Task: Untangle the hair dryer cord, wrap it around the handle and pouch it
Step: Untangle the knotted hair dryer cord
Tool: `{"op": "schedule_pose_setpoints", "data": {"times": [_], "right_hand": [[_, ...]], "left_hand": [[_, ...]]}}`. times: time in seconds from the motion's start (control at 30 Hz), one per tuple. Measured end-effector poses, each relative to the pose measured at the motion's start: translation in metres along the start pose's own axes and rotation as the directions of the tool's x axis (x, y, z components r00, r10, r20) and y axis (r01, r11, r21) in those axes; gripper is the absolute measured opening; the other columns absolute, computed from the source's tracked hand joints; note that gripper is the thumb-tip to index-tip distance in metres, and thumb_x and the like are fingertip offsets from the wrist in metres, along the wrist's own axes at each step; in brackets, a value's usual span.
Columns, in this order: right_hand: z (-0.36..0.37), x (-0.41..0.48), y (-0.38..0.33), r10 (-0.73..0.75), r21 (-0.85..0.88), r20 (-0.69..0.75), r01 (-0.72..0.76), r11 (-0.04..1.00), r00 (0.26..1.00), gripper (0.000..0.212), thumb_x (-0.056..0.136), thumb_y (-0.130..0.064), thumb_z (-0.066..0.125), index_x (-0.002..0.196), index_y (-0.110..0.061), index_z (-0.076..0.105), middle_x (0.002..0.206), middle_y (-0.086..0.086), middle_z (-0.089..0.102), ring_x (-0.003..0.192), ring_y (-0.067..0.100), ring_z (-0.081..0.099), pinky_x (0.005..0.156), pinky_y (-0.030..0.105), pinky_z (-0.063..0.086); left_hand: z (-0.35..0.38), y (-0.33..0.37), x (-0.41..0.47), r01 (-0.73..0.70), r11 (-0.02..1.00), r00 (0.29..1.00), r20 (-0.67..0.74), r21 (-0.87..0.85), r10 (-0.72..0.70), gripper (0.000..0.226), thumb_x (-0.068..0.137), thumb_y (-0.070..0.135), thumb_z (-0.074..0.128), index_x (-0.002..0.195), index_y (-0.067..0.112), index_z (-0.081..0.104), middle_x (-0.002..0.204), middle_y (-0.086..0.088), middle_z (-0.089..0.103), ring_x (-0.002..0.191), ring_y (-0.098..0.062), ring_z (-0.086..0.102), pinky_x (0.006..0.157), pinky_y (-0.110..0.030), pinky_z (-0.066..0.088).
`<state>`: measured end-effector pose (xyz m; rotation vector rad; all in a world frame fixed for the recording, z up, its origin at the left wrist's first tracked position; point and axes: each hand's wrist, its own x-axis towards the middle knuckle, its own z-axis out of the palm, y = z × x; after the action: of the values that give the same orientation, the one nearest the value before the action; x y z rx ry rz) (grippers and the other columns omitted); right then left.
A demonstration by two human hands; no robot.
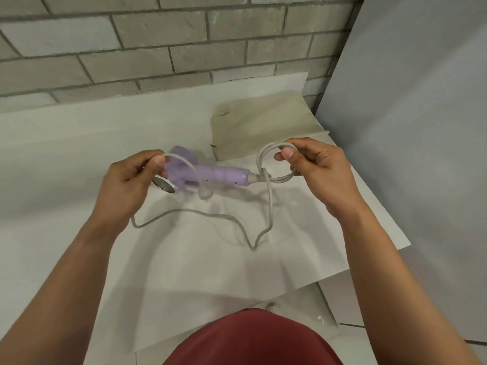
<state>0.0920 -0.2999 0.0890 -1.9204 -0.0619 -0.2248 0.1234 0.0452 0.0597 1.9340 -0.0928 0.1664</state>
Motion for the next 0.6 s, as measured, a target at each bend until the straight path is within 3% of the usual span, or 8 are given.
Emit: {"op": "schedule_pose_setpoints", "data": {"times": [0.07,0.17,0.37,0.43,0.53,0.6], "right_hand": [[0.001,0.000,0.001,0.004,0.002,-0.006,-0.004,1.000,1.000,0.012,0.102,-0.035,0.067,0.103,-0.038,0.078,0.097,-0.010,0.079,0.079,0.006,0.063,0.083,0.053,0.058],[0.004,0.000,0.000,0.003,-0.001,-0.013,-0.003,1.000,1.000,0.012,0.101,-0.035,0.066,0.101,-0.040,0.078,0.097,-0.011,0.079,0.079,0.007,0.062,0.084,0.055,0.058],[0.004,-0.002,-0.001,-0.013,-0.004,0.007,0.013,1.000,1.000,0.012,0.100,-0.039,0.067,0.101,-0.043,0.078,0.097,-0.011,0.079,0.085,0.022,0.063,0.083,0.057,0.056],[0.004,-0.004,0.000,-0.019,-0.006,0.010,0.019,1.000,1.000,0.011,0.099,-0.041,0.069,0.101,-0.045,0.078,0.100,-0.012,0.077,0.083,0.020,0.063,0.082,0.051,0.058],[0.002,-0.006,0.001,-0.030,0.003,0.011,0.030,1.000,0.999,0.014,0.097,-0.039,0.072,0.102,-0.051,0.078,0.102,-0.018,0.071,0.078,0.009,0.064,0.077,0.032,0.062],[0.002,-0.008,0.001,-0.027,0.009,0.005,0.027,1.000,1.000,0.016,0.097,-0.038,0.073,0.104,-0.050,0.079,0.099,-0.017,0.069,0.077,0.011,0.064,0.076,0.031,0.064]], "left_hand": [[-0.001,-0.012,-0.006,0.037,0.999,0.998,0.051,-0.002,-0.037,0.019,0.104,0.037,0.059,0.098,0.031,0.076,0.078,0.012,0.071,0.067,0.005,0.056,0.064,-0.020,0.044],[0.011,-0.021,-0.014,0.080,0.996,0.987,0.139,0.040,-0.085,0.020,0.103,0.036,0.060,0.095,0.033,0.078,0.081,0.012,0.072,0.072,0.007,0.058,0.065,-0.007,0.041],[0.046,-0.032,-0.018,0.152,0.971,0.952,0.236,0.183,-0.194,0.032,0.103,0.040,0.059,0.075,0.050,0.071,0.095,0.018,0.076,0.085,0.004,0.062,0.067,-0.012,0.040],[0.054,-0.038,-0.019,0.163,0.954,0.924,0.299,0.250,-0.237,0.026,0.102,0.040,0.060,0.081,0.049,0.073,0.086,0.017,0.076,0.080,0.000,0.060,0.065,-0.011,0.039],[0.064,-0.046,-0.025,0.146,0.923,0.890,0.361,0.355,-0.280,0.018,0.101,0.037,0.063,0.088,0.043,0.075,0.076,0.018,0.073,0.066,-0.001,0.056,0.057,-0.009,0.040],[0.070,-0.050,-0.034,0.112,0.893,0.875,0.382,0.435,-0.296,0.017,0.099,0.037,0.063,0.090,0.041,0.077,0.079,0.017,0.073,0.072,-0.002,0.062,0.061,-0.011,0.044]]}}
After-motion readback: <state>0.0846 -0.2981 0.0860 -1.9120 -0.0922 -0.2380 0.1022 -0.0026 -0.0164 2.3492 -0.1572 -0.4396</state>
